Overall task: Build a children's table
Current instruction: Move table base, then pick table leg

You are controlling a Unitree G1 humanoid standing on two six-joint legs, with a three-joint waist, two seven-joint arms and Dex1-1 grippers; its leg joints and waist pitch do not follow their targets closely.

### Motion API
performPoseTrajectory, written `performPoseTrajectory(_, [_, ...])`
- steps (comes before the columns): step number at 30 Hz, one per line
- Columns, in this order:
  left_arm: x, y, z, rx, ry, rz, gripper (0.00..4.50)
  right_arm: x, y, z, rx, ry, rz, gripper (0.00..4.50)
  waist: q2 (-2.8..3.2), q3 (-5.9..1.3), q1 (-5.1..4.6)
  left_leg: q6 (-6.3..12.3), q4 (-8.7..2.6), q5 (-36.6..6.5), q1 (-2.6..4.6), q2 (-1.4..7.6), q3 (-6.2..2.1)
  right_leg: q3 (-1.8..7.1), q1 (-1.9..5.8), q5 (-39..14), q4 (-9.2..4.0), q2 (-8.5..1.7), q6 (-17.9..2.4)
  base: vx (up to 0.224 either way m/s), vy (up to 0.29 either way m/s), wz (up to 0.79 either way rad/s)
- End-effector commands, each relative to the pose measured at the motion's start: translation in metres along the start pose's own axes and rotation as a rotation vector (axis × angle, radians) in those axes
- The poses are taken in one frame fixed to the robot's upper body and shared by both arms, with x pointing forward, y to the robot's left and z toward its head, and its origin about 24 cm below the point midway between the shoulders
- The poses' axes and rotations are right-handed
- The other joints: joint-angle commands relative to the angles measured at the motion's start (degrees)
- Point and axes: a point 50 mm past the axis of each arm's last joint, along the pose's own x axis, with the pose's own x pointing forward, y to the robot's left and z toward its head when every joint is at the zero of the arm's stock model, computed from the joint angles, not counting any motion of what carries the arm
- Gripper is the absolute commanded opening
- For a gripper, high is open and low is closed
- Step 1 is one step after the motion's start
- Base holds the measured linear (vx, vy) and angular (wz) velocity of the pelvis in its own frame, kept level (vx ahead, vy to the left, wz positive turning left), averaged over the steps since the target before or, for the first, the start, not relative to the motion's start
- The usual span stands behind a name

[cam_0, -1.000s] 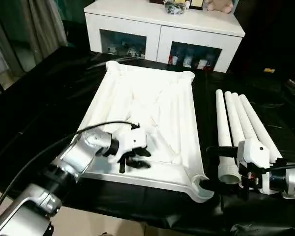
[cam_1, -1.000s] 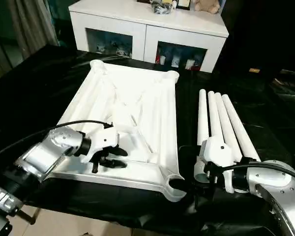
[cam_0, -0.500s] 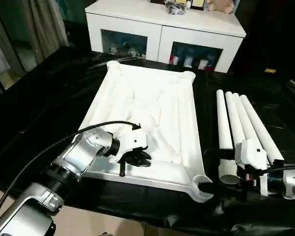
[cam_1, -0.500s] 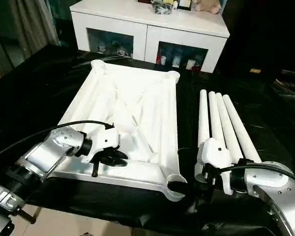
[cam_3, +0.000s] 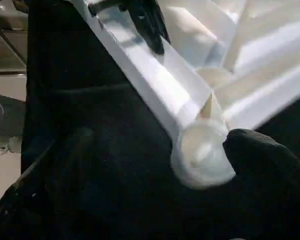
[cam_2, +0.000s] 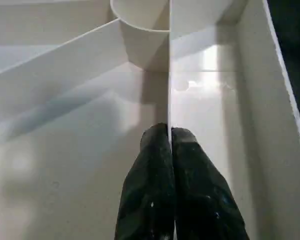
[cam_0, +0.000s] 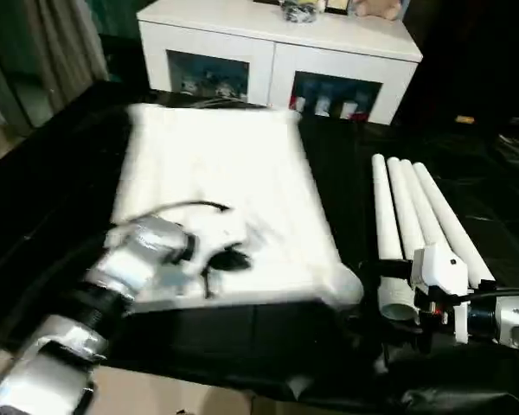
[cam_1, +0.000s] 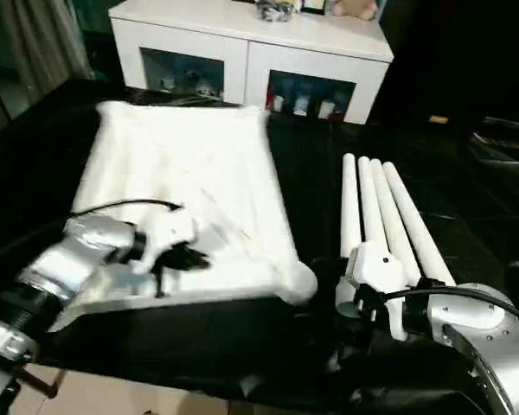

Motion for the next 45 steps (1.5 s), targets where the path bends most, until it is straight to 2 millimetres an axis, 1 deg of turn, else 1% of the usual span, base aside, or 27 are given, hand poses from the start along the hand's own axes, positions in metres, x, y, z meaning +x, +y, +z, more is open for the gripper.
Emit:
performPoseTrajectory(1, [-0.011,0.011,-0.003,0.015,0.028,0.069,0.05,-0.002,-0.005,0.005,-0.016,-0.008,-0.024,4.5,-0.26,-2.9,0.42,4.36,-5.03,-3.82,-0.07,4.49,-1.56,2.53,2.5,-2.86,-4.26,-5.34,-14.47,0.0,0.0,0.0])
performPoseTrajectory(5, [-0.016,0.016,-0.001,0.024,0.017,0.088,0.05,-0.002,-0.006,0.005,-0.02,-0.008,-0.031,4.5,-0.16,-3.01,0.6,5.06,-4.95,-2.13,0.07,4.62,-1.47,2.43,2.56,1.16,-3.83,-5.49,-16.06,0.0,0.0,0.0])
performPoseTrajectory(6, [-0.016,0.016,0.0,0.034,0.01,0.088,0.05,-0.002,-0.007,0.005,-0.02,-0.008,-0.032,4.5,-0.37,-3.03,0.64,5.37,-4.9,-1.6,0.12,4.67,-1.38,2.42,2.58,2.42,-3.75,-5.54,-16.55,0.0,0.0,0.0])
performPoseTrajectory(9, [-0.015,0.016,0.006,0.065,-0.039,0.086,0.05,-0.002,-0.009,0.006,-0.024,-0.01,-0.05,4.5,-0.4,-3.04,0.84,5.98,-4.81,-0.81,0.06,4.62,-1.34,2.36,2.66,3.69,-3.63,-5.53,-17.0,0.0,0.0,0.0])
performPoseTrajectory(10, [-0.015,0.014,0.012,0.033,-0.089,0.036,0.41,-0.004,-0.013,0.007,-0.019,-0.014,-0.089,4.5,-0.45,-3.05,0.97,5.87,-4.82,-0.59,0.2,4.67,-1.24,2.36,2.62,3.93,-3.57,-5.61,-17.15,0.0,0.0,0.0])
performPoseTrajectory(12, [-0.016,0.014,0.015,0.02,-0.112,0.018,0.41,-0.004,-0.016,0.007,-0.012,-0.017,-0.121,4.5,-0.55,-3.11,1.22,5.56,-4.78,-0.06,0.27,4.64,-1.18,2.34,2.62,4.2,-3.44,-5.63,-17.32,0.0,0.0,0.0])
performPoseTrajectory(14, [-0.02,0.013,0.023,0.003,-0.159,0.005,0.59,-0.006,-0.02,0.009,0.012,-0.02,-0.184,4.5,-0.57,-3.04,1.45,5.4,-4.83,0.24,0.34,4.68,-1.08,2.33,2.58,4.59,-3.35,-5.57,-17.64,0.0,0.0,0.0])
performPoseTrajectory(16, [-0.025,0.011,0.03,-0.01,-0.199,-0.012,0.82,-0.006,-0.024,0.009,0.063,-0.005,-0.239,4.5,-0.52,-2.97,1.58,5.03,-4.88,0.9,0.44,4.66,-1.02,2.26,2.54,4.97,-3.25,-5.5,-18.0,0.0,0.0,0.0])
performPoseTrajectory(18, [-0.032,0.008,0.036,-0.014,-0.226,-0.035,0.98,-0.006,-0.028,0.007,0.127,0.027,-0.292,4.5,-0.25,-2.9,1.66,4.52,-4.92,0.65,0.56,4.62,-0.92,2.28,2.48,4.22,-3.29,-5.42,-18.04,0.0,0.0,0.0])
performPoseTrajectory(20, [-0.035,0.007,0.038,-0.017,-0.235,-0.041,1.09,-0.005,-0.031,0.005,0.155,0.05,-0.329,4.5,-0.22,-2.87,1.56,3.69,-5.01,0.46,0.61,4.57,-0.87,2.24,2.48,3.37,-3.29,-5.3,-17.77,0.0,0.0,0.0])
performPoseTrajectory(21, [-0.038,0.007,0.04,-0.015,-0.244,-0.037,1.18,-0.003,-0.035,0.003,0.177,0.075,-0.371,4.5,-0.39,-2.81,1.52,3.36,-4.95,-0.15,0.46,4.5,-0.7,2.29,2.56,2.55,-3.43,-5.26,-17.31,0.0,0.0,0.0])
performPoseTrajectory(23, [-0.044,0.004,0.046,-0.005,-0.259,-0.03,1.32,0.006,-0.051,-0.002,0.314,0.117,-0.523,4.5,-0.06,-2.92,1.29,2.42,-5.06,0.05,0.74,4.42,-0.61,2.28,2.32,1.94,-3.32,-5.11,-17.03,0.0,0.0,0.0])
performPoseTrajectory(24, [-0.045,0.003,0.047,-0.002,-0.256,-0.024,1.41,0.01,-0.057,-0.005,0.377,0.135,-0.577,4.5,-0.34,-2.89,0.73,1.26,-5.35,1.0,0.27,4.17,-0.71,2.1,2.65,0.99,-3.33,-4.93,-16.85,0.0,0.0,0.0])
performPoseTrajectory(25, [-0.045,0.001,0.048,0.004,-0.25,-0.016,1.49,0.015,-0.061,-0.007,0.422,0.153,-0.615,4.5,-0.29,-3.05,0.57,0.33,-5.15,0.98,0.68,4.2,-0.52,2.16,2.39,0.59,-3.33,-5.05,-16.9,0.0,0.0,0.0])
performPoseTrajectory(27, [-0.042,-0.002,0.049,0.001,-0.242,-0.005,1.55,0.021,-0.066,-0.009,0.456,0.179,-0.652,4.5,-0.16,-2.98,0.73,-0.1,-5.07,1.46,0.58,4.18,-0.25,2.32,2.48,2.17,-3.32,-4.91,-16.63,0.0,0.0,0.0])
performPoseTrajectory(29, [-0.038,-0.009,0.051,-0.005,-0.251,-0.013,1.69,0.027,-0.07,-0.007,0.495,0.171,-0.663,4.5,-0.48,-3.22,1.04,0.04,-4.95,2.71,0.78,4.15,-0.04,2.33,2.53,4.58,-3.09,-4.82,-16.28,0.0,0.0,0.0])
performPoseTrajectory(30, [-0.036,-0.013,0.053,-0.007,-0.257,-0.022,1.69,0.03,-0.072,-0.006,0.518,0.167,-0.663,4.5,-0.72,-3.3,1.11,0.41,-4.99,4.14,0.43,4.09,-0.09,2.28,2.77,6.1,-2.81,-4.84,-16.34,0.0,0.0,0.0])
performPoseTrajectory(32, [-0.034,-0.017,0.055,0.002,-0.268,-0.027,1.89,0.032,-0.076,-0.007,0.552,0.177,-0.696,4.5,-0.61,-3.35,1.33,0.45,-4.9,4.98,0.5,4.15,0.02,2.29,2.68,7.16,-2.73,-4.81,-16.27,0.0,0.0,0.0])
performPoseTrajectory(33, [-0.032,-0.021,0.059,0.009,-0.279,-0.025,1.99,0.034,-0.081,-0.009,0.596,0.192,-0.731,4.5,-0.97,-3.32,1.21,0.48,-4.93,5.21,0.37,4.04,0.09,2.29,2.66,7.54,-2.72,-4.69,-16.28,0.0,0.0,0.0])
performPoseTrajectory(34, [-0.032,-0.022,0.06,0.012,-0.286,-0.023,2.15,0.035,-0.083,-0.01,0.623,0.203,-0.747,4.5,-0.71,-3.33,1.26,0.18,-4.97,4.84,0.37,4.01,0.07,2.28,2.66,6.96,-2.71,-4.74,-16.49,0.0,0.0,0.0])
performPoseTrajectory(35, [-0.031,-0.025,0.061,0.012,-0.288,-0.027,2.15,0.036,-0.086,-0.011,0.66,0.212,-0.758,4.5,-0.69,-3.35,1.36,-0.02,-4.9,4.8,0.45,3.99,0.15,2.27,2.54,6.89,-2.73,-4.69,-16.47,0.0,0.0,0.0])
performPoseTrajectory(37, [-0.03,-0.029,0.062,0.022,-0.285,-0.037,2.24,0.038,-0.088,-0.014,0.69,0.244,-0.776,4.5,-1.05,-3.16,1.44,-0.42,-4.99,4.05,0.38,3.89,0.27,2.34,2.57,6.23,-2.81,-4.52,-15.98,0.0,0.0,0.0])
performPoseTrajectory(38, [-0.029,-0.03,0.063,0.03,-0.285,-0.041,2.24,0.039,-0.09,-0.016,0.694,0.266,-0.787,4.5,-0.94,-3.14,1.48,-0.82,-5.03,3.43,0.37,3.88,0.24,2.32,2.61,5.21,-2.87,-4.57,-15.56,0.0,0.0,0.0])
performPoseTrajectory(39, [-0.029,-0.032,0.063,0.031,-0.288,-0.044,2.24,0.039,-0.091,-0.018,0.709,0.281,-0.796,4.5,-1.17,-3.09,1.43,-1.01,-5.06,3.27,0.34,3.88,0.28,2.34,2.64,4.9,-2.93,-4.55,-15.36,0.0,0.0,0.0])
performPoseTrajectory(41, [-0.028,-0.035,0.065,0.024,-0.296,-0.054,2.24,0.039,-0.094,-0.02,0.718,0.302,-0.835,4.5,-1.11,-3.08,1.44,-1.39,-5.08,2.88,0.28,3.83,0.25,2.34,2.64,4.01,-2.96,-4.55,-14.83,0.0,0.0,0.0])
performPoseTrajectory(44, [-0.028,-0.038,0.065,0.019,-0.291,-0.064,2.24,0.038,-0.099,-0.022,0.757,0.319,-0.868,4.5,-1.46,-2.99,1.38,-1.94,-5.07,1.7,0.05,3.7,0.28,2.46,2.7,1.63,-3.09,-4.59,-13.74,0.0,0.0,0.0])
performPoseTrajectory(45, [-0.028,-0.038,0.065,0.019,-0.29,-0.064,2.24,0.038,-0.099,-0.022,0.757,0.319,-0.868,4.5,-1.38,-2.95,1.39,-2.03,-5.1,1.52,0.13,3.72,0.29,2.45,2.61,1.12,-3.13,-4.55,-13.59,0.0,0.0,0.0])
